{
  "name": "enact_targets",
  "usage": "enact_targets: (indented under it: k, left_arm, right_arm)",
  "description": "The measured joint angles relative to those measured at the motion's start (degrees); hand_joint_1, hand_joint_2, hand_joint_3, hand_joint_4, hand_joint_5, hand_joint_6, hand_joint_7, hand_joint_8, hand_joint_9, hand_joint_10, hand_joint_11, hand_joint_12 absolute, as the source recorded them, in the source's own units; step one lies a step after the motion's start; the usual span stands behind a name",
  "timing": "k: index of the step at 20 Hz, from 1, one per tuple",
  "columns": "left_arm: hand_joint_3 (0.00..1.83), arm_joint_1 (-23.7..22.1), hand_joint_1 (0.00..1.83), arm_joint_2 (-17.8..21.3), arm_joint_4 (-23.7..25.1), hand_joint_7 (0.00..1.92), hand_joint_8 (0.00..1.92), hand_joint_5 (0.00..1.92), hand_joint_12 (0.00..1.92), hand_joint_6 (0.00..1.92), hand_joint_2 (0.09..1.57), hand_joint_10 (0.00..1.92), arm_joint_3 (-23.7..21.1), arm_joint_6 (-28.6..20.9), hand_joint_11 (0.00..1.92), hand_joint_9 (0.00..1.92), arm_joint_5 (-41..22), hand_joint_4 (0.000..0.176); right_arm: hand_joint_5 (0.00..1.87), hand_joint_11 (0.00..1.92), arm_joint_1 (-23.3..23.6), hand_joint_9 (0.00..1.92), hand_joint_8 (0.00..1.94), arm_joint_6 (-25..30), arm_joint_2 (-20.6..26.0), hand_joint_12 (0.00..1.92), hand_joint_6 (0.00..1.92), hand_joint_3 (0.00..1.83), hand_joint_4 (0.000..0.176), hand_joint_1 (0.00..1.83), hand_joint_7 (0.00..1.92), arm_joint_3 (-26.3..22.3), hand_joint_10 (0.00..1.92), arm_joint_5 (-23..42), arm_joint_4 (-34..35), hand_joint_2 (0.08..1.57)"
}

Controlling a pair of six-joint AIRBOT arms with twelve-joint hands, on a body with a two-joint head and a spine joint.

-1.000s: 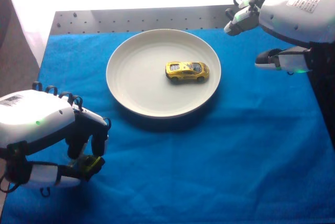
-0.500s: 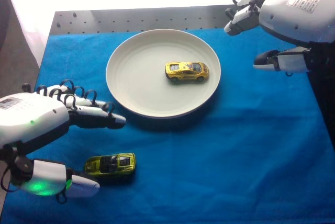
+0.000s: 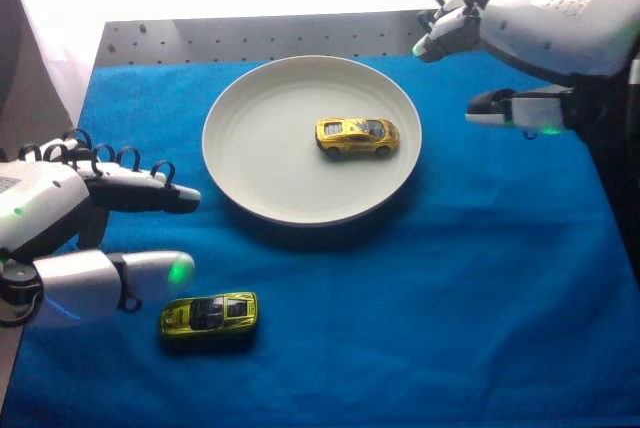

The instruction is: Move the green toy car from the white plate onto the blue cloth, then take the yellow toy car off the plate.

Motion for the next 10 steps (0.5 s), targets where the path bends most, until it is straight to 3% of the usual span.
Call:
enact_targets:
  k: [1,2,5,6,7,8,9,10]
  left_arm:
    - [0.00,0.00,0.27,-0.66,-1.29,0.49,0.01,0.63,1.24,0.02,1.18,0.06,0.00,0.90,0.00,0.46,-1.33,0.128]
    - [0.00,0.00,0.29,-1.01,-1.95,0.51,0.01,0.64,1.36,0.02,1.20,0.08,0.00,1.77,0.00,0.49,-2.40,0.113]
    - [0.00,0.00,0.28,-1.57,-3.96,0.52,0.01,0.65,1.40,0.01,1.20,0.09,0.00,3.67,0.00,0.50,-4.98,0.128]
    - [0.00,0.00,0.28,-1.57,-4.70,0.53,0.02,0.66,1.42,0.01,1.19,0.10,-0.07,4.13,0.00,0.50,-5.42,0.149]
    - [0.00,0.00,0.43,-1.60,-5.20,0.58,0.03,0.72,1.35,0.03,1.16,0.12,-0.07,4.52,0.00,0.53,-5.77,0.135]
    - [0.00,0.00,0.47,-1.66,-5.25,0.60,0.03,0.75,1.27,0.03,1.15,0.13,-0.07,4.48,0.00,0.54,-6.14,0.135]
    - [0.00,0.00,0.49,-2.01,-5.25,0.60,0.03,0.76,1.24,0.03,1.15,0.13,-0.07,4.61,0.00,0.53,-6.64,0.136]
    - [0.00,0.00,0.50,-2.43,-5.27,0.60,0.03,0.76,1.19,0.03,1.15,0.12,-0.07,4.59,0.00,0.52,-6.71,0.136]
  right_arm:
    - [0.79,0.22,0.00,0.50,0.21,0.00,-1.31,1.71,0.00,0.00,0.000,0.99,0.75,0.85,0.90,-0.17,0.66,1.07]
    - [0.81,0.30,0.00,0.51,0.21,-0.04,-2.45,1.70,0.01,0.00,0.000,0.99,0.76,1.51,0.94,-0.11,0.98,1.06]
    - [0.82,0.30,0.07,0.49,0.30,0.00,-4.92,1.71,0.03,0.00,0.000,0.98,0.74,3.50,1.03,-0.24,1.49,1.02]
    - [0.82,0.27,0.42,0.49,0.30,-0.02,-5.79,1.70,0.03,0.00,0.000,0.95,0.75,4.39,0.98,-0.59,2.10,1.01]
    - [0.82,0.27,0.83,0.49,0.30,-0.07,-6.91,1.73,0.03,0.00,0.000,0.93,0.75,5.46,0.98,-1.18,2.91,1.00]
    - [0.82,0.32,0.87,0.53,0.29,-0.07,-7.85,1.71,0.03,0.00,0.000,0.91,0.75,6.19,0.97,-1.09,3.65,1.00]
    - [0.79,0.42,0.90,0.58,0.32,-0.09,-8.79,1.81,0.02,0.00,0.000,0.87,0.78,6.91,1.11,-1.20,3.82,1.01]
    - [0.79,0.73,0.96,0.76,1.08,-0.09,-10.01,1.90,0.01,0.00,0.000,0.89,0.81,7.76,1.59,-1.95,4.02,0.99]
